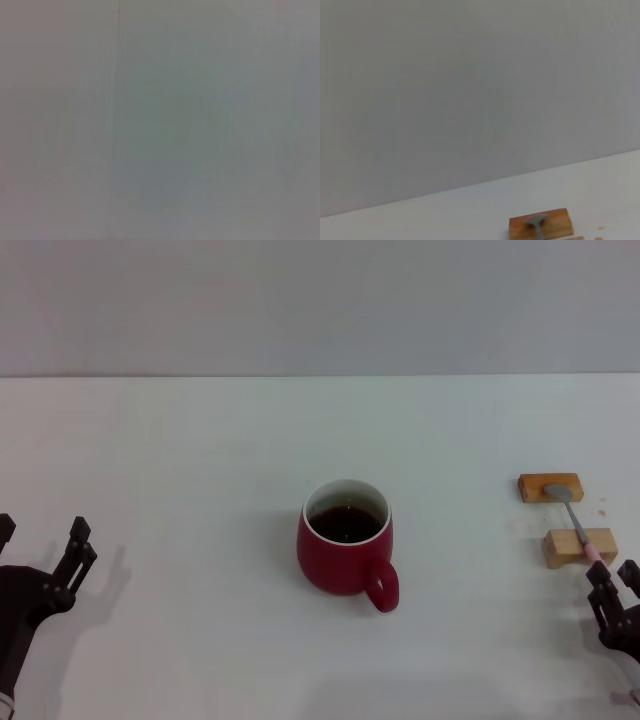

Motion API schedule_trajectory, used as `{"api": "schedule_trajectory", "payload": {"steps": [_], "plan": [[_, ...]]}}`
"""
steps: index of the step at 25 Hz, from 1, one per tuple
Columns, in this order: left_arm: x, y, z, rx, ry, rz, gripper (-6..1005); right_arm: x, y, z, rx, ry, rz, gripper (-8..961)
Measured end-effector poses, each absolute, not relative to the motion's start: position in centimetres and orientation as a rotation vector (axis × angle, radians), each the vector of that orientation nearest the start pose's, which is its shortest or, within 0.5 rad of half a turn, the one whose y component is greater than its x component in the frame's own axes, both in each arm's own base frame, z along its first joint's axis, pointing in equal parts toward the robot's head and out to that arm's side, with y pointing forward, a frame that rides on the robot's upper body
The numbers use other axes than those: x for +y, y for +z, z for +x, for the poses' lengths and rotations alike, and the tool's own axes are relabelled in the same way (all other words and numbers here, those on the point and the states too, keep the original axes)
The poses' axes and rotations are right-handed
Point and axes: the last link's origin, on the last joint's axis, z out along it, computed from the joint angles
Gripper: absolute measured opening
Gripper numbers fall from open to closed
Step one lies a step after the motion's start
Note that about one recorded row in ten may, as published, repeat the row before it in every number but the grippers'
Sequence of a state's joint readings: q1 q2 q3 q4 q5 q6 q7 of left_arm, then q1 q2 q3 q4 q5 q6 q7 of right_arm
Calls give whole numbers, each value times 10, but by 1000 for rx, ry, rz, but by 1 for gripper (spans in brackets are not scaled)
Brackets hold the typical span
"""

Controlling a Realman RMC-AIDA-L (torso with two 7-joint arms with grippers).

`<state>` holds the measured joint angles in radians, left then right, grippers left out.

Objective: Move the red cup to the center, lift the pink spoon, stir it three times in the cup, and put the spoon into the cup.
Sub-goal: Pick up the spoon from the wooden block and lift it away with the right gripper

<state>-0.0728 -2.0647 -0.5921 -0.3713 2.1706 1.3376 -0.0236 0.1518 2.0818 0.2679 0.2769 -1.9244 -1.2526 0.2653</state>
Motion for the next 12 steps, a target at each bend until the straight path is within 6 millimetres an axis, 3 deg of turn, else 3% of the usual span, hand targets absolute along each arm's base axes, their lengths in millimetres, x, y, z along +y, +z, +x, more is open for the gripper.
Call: {"api": "schedule_trajectory", "payload": {"steps": [12], "plan": [[214,-34,-355,-612,-693,-1550,860,215,-64,364,906,726,-1610,90]]}}
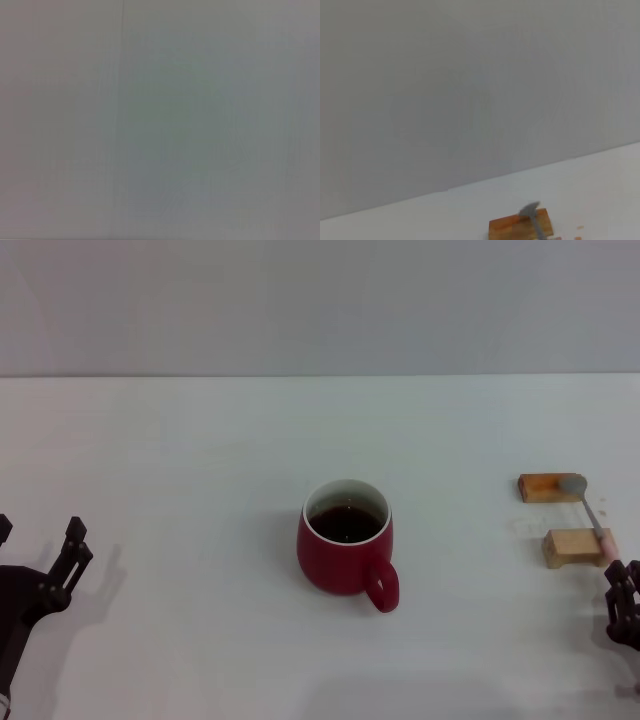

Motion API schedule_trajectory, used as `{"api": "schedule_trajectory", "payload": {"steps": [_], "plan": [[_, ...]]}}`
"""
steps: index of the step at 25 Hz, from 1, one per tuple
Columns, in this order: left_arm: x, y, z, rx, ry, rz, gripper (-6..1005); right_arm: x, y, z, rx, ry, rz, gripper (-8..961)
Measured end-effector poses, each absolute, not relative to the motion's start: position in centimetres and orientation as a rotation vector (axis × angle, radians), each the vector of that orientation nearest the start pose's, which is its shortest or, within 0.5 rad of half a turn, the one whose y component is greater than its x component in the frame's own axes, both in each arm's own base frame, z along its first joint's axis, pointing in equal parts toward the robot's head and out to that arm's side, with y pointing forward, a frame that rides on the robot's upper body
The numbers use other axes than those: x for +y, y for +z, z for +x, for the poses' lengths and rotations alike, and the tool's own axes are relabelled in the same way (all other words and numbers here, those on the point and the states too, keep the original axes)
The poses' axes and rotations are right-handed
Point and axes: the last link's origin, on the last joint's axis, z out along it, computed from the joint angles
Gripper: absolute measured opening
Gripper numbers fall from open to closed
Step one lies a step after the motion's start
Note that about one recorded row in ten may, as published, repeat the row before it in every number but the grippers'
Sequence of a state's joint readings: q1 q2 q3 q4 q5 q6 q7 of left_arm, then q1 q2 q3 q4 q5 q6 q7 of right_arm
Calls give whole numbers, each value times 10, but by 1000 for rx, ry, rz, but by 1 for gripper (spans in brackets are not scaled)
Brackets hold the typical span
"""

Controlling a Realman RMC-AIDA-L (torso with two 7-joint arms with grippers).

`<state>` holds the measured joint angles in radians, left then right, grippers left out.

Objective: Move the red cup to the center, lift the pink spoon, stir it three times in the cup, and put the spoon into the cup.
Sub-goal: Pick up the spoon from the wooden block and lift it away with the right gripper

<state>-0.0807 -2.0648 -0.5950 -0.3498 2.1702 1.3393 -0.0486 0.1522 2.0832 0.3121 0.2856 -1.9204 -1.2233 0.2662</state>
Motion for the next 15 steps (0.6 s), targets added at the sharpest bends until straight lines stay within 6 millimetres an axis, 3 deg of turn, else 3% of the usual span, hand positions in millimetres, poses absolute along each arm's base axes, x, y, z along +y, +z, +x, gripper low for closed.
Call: {"api": "schedule_trajectory", "payload": {"steps": [15], "plan": [[213,-34,-353,-602,-707,-1547,859,215,-64,351,853,793,-1639,23]]}}
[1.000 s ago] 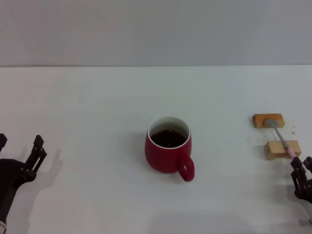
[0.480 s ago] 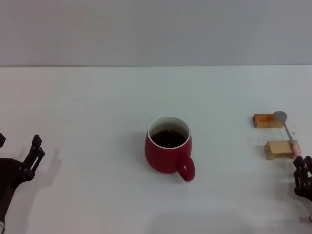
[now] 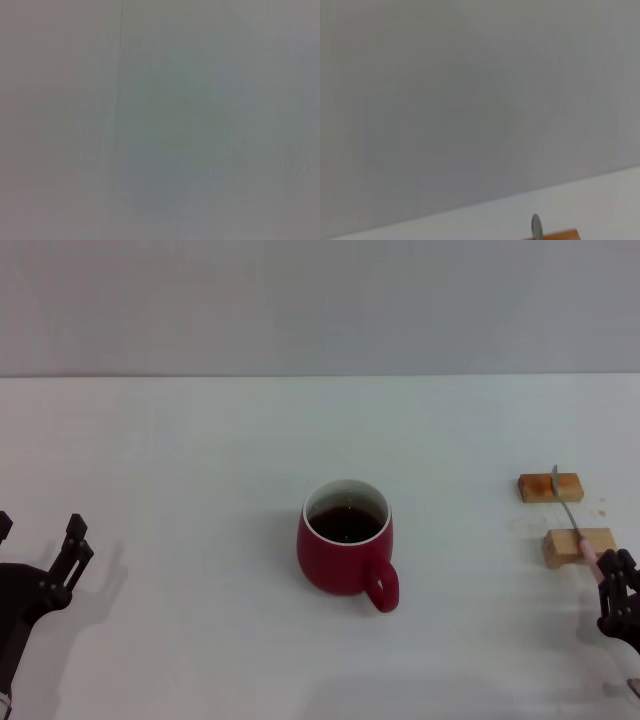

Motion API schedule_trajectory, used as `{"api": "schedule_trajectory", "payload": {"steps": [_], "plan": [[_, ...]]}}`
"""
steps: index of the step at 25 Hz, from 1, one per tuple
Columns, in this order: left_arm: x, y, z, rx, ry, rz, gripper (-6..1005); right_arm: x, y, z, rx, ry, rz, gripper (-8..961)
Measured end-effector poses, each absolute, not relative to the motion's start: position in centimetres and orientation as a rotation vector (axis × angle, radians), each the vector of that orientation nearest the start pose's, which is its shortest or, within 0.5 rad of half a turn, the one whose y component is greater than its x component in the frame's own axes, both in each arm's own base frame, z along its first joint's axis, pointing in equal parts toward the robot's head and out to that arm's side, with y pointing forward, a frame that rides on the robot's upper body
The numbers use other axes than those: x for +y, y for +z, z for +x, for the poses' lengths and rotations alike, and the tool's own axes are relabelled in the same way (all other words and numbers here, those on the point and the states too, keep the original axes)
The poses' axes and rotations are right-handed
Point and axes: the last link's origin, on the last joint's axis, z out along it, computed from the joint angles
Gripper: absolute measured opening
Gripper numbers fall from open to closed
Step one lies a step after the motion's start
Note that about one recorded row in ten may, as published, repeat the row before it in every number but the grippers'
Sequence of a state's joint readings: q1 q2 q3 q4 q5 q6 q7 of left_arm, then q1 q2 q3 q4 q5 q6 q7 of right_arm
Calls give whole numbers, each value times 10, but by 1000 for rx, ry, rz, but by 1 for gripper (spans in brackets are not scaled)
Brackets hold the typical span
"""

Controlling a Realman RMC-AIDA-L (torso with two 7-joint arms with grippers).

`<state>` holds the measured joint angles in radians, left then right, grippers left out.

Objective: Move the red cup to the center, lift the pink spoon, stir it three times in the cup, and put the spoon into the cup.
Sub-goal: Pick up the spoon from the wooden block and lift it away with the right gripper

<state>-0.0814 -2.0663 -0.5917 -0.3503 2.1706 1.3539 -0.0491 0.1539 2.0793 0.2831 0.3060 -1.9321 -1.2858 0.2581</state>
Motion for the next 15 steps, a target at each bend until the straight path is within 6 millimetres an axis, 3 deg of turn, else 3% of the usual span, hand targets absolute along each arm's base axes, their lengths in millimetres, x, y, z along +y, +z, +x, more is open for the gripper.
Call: {"api": "schedule_trajectory", "payload": {"steps": [15], "plan": [[211,-34,-352,-597,-716,-1547,860,200,-50,345,777,889,-1573,1]]}}
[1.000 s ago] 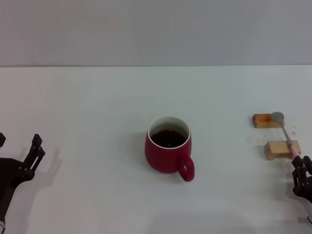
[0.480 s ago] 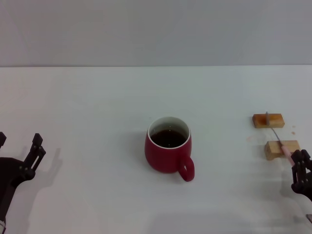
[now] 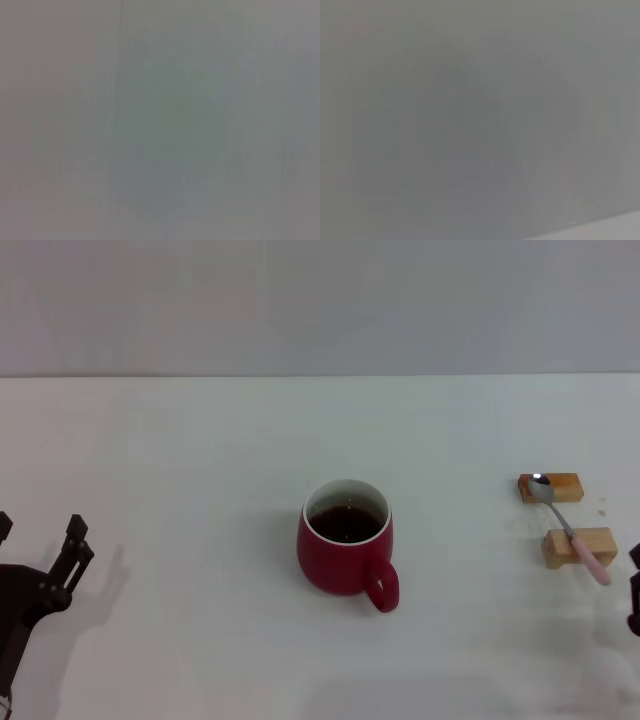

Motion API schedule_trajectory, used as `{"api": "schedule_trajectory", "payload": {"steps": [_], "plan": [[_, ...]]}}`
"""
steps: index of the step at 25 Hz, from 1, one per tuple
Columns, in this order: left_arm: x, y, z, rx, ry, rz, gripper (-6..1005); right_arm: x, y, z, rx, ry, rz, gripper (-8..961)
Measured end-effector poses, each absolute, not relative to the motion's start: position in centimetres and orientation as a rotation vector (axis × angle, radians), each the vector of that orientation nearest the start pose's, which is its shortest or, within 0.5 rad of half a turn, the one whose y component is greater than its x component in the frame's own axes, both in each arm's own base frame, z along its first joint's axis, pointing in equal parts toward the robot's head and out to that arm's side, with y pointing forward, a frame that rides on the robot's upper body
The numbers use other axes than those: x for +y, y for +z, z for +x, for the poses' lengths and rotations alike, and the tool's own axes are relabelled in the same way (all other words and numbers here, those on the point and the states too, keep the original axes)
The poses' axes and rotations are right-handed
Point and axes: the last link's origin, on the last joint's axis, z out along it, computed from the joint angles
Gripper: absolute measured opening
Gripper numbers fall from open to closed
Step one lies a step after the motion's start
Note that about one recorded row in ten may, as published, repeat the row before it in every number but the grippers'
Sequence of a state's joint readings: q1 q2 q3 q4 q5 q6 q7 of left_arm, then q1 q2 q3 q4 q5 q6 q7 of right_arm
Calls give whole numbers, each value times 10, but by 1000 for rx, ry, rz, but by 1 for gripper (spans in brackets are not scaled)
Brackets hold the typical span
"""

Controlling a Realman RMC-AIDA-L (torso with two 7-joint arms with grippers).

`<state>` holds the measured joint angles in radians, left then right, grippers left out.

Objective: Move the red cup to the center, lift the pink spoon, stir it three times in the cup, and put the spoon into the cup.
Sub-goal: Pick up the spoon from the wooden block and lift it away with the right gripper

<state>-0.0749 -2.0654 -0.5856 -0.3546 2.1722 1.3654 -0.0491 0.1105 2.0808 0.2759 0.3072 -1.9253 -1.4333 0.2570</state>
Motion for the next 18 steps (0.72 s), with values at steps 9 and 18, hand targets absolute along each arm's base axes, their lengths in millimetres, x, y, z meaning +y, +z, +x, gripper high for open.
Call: {"api": "schedule_trajectory", "payload": {"steps": [9,18], "plan": [[211,-34,-351,-592,-720,-1551,859,188,-46,346,758,902,-1552,47],[210,-33,-351,-590,-721,-1549,859,199,-57,349,821,846,-1594,332]]}}
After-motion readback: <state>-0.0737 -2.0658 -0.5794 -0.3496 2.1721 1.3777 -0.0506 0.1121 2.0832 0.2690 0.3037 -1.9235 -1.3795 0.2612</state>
